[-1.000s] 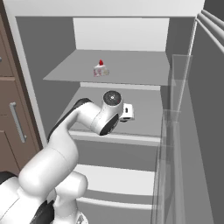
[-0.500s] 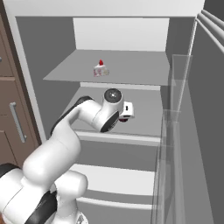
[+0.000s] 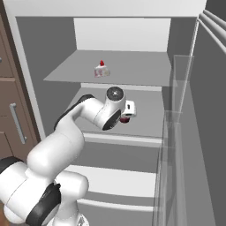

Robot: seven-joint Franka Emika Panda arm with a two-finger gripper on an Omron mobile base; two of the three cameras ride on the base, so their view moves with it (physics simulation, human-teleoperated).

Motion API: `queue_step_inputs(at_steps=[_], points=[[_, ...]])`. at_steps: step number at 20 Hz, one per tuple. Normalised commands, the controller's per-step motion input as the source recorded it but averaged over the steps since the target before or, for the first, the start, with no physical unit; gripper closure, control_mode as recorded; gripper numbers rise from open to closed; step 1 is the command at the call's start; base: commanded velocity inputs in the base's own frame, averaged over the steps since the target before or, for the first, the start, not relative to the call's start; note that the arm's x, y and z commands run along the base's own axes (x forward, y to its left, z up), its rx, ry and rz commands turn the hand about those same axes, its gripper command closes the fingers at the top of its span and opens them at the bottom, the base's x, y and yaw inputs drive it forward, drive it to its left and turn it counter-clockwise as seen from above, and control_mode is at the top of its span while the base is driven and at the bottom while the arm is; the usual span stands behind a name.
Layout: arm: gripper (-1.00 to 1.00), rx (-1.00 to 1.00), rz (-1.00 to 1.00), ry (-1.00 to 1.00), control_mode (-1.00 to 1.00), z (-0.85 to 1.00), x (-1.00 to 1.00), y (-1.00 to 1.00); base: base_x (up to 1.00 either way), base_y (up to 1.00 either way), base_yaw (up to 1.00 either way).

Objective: Take the cake and cupcake from the fridge and place them on the empty tray on the dining counter.

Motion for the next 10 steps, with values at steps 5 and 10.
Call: queue_step_inputs(at_steps=[5, 10], points=[[-1.0, 0.0, 0.0, 0.0, -1.0, -0.04, 0.04, 0.0, 0.0, 0.0, 0.0], [-1.0, 0.0, 0.0, 0.0, -1.0, -0.12, 0.05, 0.0, 0.0, 0.0, 0.0]])
